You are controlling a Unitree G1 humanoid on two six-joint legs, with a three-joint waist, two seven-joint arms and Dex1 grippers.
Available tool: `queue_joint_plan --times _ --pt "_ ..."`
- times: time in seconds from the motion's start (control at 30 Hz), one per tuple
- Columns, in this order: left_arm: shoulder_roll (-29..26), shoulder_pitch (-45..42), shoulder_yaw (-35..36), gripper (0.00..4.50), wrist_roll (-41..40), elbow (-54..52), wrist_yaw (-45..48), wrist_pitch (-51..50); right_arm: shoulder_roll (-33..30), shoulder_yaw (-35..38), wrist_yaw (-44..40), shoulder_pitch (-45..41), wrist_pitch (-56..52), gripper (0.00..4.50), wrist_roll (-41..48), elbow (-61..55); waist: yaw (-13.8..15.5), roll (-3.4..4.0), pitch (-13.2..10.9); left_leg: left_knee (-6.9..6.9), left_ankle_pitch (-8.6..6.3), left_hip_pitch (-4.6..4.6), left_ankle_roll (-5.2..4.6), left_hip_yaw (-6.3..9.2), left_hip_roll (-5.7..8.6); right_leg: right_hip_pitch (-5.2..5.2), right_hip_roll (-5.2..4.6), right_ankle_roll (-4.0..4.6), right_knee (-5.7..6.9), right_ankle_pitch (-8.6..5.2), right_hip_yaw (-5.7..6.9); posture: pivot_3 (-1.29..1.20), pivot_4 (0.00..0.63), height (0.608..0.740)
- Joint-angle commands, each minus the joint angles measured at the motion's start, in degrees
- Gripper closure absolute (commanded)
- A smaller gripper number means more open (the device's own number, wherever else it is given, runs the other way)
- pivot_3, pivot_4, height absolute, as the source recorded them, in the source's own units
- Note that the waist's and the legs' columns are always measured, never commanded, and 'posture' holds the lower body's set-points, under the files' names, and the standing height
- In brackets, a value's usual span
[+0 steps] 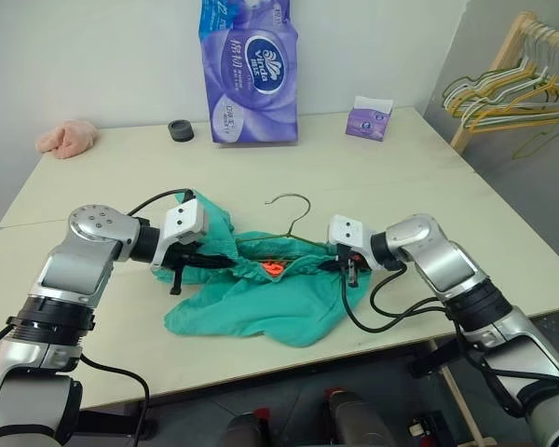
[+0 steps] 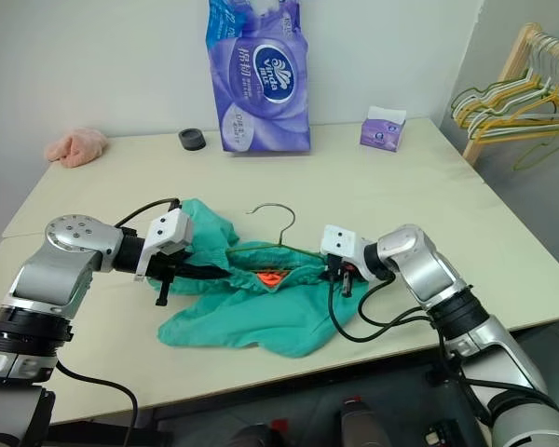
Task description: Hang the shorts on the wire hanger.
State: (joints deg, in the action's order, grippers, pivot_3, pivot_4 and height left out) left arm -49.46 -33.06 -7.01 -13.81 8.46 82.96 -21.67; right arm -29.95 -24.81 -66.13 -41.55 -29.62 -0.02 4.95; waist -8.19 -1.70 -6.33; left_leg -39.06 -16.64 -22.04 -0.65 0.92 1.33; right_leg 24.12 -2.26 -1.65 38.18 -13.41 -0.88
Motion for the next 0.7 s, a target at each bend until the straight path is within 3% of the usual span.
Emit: queue_joint_plan --times 0.03,0.27,0.43,0.57,0.7 --pt "1.25 -2.88 1.76 3.70 -1.32 0.48 -1.92 -0.58 -1.35 3.91 -0.56 0.32 -1.93 4.50 3.41 -6.26 0.15 0.00 0.00 -0.01 0.00 -0.01 0.00 0.00 0.00 0.00 0.00 0.00 0.00 0.00 0.02 -0.17 0.058 0.740" --pt "0.99 -5.14 2.47 1.55 -1.08 6.08 -1.39 1.75 -7.36 7.23 -1.56 3.84 -6.27 4.50 7.05 -15.07 0.05 0.00 0.00 -0.01 0.00 0.00 -0.01 0.00 0.01 0.00 0.00 0.00 0.00 0.00 0.00 -0.20 0.064 0.740" --pt "5.07 -10.12 5.00 0.03 1.75 17.56 -10.57 11.30 -11.69 10.97 -1.28 7.36 -14.75 4.50 11.71 -20.23 0.29 0.00 0.00 -0.02 -0.01 0.00 -0.02 0.00 0.01 -0.02 -0.03 0.00 -0.03 0.00 0.02 -0.22 0.071 0.740" --pt "8.07 -13.82 8.26 0.03 2.46 25.52 -18.38 17.85 -14.33 16.26 1.61 12.32 -25.48 4.50 16.50 -24.44 0.25 -0.01 0.00 -0.05 -0.01 -0.04 -0.02 -0.01 0.04 -0.03 -0.09 0.00 -0.06 0.00 0.03 -0.24 0.082 0.740" --pt "7.61 -9.22 8.47 0.03 -3.59 16.10 -11.18 9.91 -14.42 24.62 8.14 20.21 -36.52 4.50 20.10 -27.41 -0.14 0.01 -0.01 0.01 -0.02 -0.05 -0.03 -0.01 0.01 0.00 -0.09 0.00 -0.08 0.00 0.01 -0.26 0.099 0.740"
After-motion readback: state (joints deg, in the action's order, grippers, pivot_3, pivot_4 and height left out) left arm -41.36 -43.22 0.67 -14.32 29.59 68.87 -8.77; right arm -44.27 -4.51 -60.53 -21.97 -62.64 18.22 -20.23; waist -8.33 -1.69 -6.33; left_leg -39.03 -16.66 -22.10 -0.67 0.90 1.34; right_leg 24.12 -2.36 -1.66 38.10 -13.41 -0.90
